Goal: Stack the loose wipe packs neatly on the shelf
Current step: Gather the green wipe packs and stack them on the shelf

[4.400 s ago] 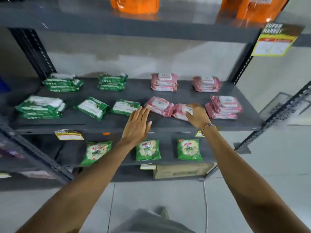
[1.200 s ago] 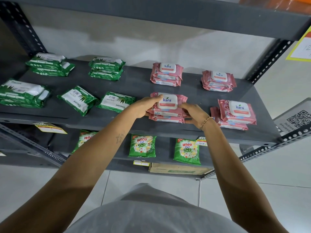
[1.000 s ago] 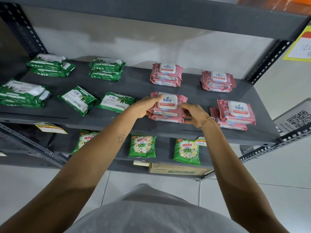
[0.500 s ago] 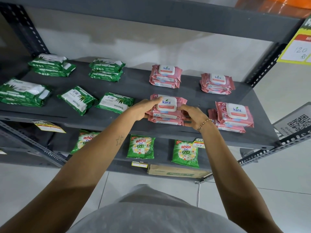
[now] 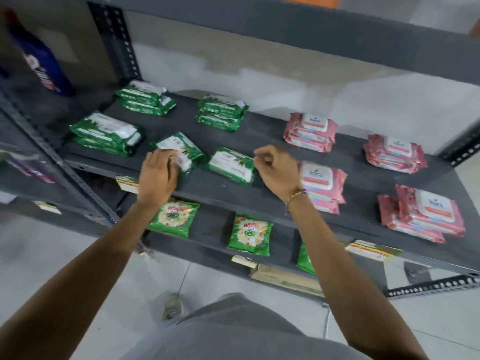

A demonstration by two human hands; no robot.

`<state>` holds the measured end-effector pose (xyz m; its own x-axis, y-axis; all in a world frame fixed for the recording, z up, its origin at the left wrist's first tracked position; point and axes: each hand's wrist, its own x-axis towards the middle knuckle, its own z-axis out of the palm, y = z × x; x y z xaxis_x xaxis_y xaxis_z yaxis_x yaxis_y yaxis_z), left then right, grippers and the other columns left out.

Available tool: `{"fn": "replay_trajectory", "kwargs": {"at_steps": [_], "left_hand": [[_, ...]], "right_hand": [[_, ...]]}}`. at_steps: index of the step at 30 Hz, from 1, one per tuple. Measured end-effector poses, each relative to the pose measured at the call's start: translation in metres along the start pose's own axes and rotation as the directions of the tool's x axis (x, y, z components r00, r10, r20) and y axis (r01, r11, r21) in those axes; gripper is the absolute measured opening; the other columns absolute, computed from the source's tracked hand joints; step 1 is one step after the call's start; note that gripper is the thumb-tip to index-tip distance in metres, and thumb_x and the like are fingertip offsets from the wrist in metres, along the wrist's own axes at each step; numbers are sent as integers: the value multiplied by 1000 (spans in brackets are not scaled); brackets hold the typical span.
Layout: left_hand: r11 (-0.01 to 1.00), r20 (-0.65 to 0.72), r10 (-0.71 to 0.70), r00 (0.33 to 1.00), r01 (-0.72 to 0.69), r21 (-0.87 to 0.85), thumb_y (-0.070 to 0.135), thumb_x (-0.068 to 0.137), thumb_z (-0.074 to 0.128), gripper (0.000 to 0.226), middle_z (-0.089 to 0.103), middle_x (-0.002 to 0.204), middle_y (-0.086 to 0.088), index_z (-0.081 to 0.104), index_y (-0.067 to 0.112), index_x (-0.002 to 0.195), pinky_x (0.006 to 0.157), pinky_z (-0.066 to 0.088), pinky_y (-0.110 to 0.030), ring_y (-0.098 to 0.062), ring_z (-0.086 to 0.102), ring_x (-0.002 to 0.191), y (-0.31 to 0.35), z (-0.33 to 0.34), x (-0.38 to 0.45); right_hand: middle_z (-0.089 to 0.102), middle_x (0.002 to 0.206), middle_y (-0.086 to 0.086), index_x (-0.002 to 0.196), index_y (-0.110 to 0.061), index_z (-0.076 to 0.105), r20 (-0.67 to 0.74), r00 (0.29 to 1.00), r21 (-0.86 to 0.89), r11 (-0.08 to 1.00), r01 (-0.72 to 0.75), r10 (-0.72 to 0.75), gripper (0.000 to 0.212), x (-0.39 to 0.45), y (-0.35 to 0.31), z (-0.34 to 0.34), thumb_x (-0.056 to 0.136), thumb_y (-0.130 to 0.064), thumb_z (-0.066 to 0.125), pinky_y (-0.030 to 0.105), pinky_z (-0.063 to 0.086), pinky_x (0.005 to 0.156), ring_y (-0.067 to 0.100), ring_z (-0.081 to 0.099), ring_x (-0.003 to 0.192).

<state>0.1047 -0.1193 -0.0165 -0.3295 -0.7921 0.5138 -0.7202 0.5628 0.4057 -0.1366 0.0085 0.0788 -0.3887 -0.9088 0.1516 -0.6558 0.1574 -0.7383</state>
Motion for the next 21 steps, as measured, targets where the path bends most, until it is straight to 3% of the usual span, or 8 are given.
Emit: {"fn": "replay_trajectory", "kwargs": {"at_steps": [2,5,7,9,12,17,21], "left_hand": [[998,78,-8,997,3,67,20,98,35,37,60,107,-26,57,-4,116,85,40,-47,-43,54,96,-39,-6,-9],[990,266,56,962,-87,108,30,101,29,52,59,124,-27,55,-7,125,99,38,-47,-43,55,112,-77,-6,-18],[977,391,129,911,-184,104,41,102,18,65,53,137,-23,52,-6,132,109,29,-44,-38,49,127,-95,-11,-23],[960,465,194,864,-264,90,47,100,10,71,42,149,-17,43,-1,141,116,15,-35,-30,37,139,-108,-17,-25],[941,499,232,835,-323,103,54,97,10,75,31,156,-11,31,3,148,117,8,-33,-24,23,145,-124,-19,-18],[904,498,338,798,-422,62,53,98,20,70,40,151,-14,38,2,143,113,17,-38,-27,29,140,-142,-16,-14],[939,418,270,867,-333,83,39,99,27,57,51,142,-17,44,1,137,107,24,-41,-31,36,134,-138,-8,-16]], "right_hand": [[66,115,11,108,-10,66,91,996,-53,999,-13,18,25,11,-9,38,86,-17,57,30,46,90,26,62,106],[49,132,16,126,-10,53,111,991,-273,961,-39,72,46,29,-13,79,82,-21,59,40,40,102,35,46,124],[36,145,14,138,-12,39,143,975,-434,897,-90,167,65,40,-10,92,79,-25,62,49,30,110,34,29,137],[27,152,10,145,-14,27,183,947,-474,868,-150,264,80,48,-7,98,77,-31,66,53,20,114,30,19,143],[25,155,9,148,-16,19,186,922,-521,830,-200,339,89,53,-5,105,76,-36,67,54,14,116,31,19,144],[35,145,12,142,-18,29,62,905,-591,746,-307,422,86,49,-12,113,70,-39,70,50,25,110,34,31,135],[40,143,14,138,-16,38,-37,836,-552,686,-474,547,86,51,-27,113,64,-42,76,52,28,107,36,34,135]]}}
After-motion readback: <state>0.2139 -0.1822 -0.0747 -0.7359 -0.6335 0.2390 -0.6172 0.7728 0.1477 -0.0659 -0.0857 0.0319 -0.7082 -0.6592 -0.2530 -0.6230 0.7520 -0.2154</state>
